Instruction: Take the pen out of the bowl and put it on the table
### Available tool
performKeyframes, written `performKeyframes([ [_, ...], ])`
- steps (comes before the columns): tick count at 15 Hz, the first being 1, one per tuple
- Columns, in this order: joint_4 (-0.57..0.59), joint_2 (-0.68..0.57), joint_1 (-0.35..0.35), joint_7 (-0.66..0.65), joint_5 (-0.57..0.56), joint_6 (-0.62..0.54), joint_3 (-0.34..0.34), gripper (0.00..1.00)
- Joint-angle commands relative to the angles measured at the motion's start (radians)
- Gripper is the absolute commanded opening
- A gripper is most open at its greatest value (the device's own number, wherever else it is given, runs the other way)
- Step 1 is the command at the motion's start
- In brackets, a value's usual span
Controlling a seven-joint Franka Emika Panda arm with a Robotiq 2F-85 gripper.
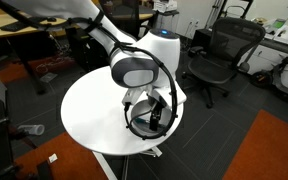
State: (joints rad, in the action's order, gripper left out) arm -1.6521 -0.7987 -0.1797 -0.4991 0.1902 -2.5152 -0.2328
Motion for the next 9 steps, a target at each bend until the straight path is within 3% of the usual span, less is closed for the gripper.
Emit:
performKeyframes([
  [1,0.08,-0.043,-0.021,0.0,0.027,0.075,0.012,1.0],
  [2,0.09,-0.05,-0.026,0.007,0.031,0.084,0.018,0.75],
  [4,0.108,-0.065,-0.028,0.007,0.03,0.098,0.018,0.68],
  [9,0.141,-0.091,-0.036,0.009,0.037,0.118,0.025,0.27],
])
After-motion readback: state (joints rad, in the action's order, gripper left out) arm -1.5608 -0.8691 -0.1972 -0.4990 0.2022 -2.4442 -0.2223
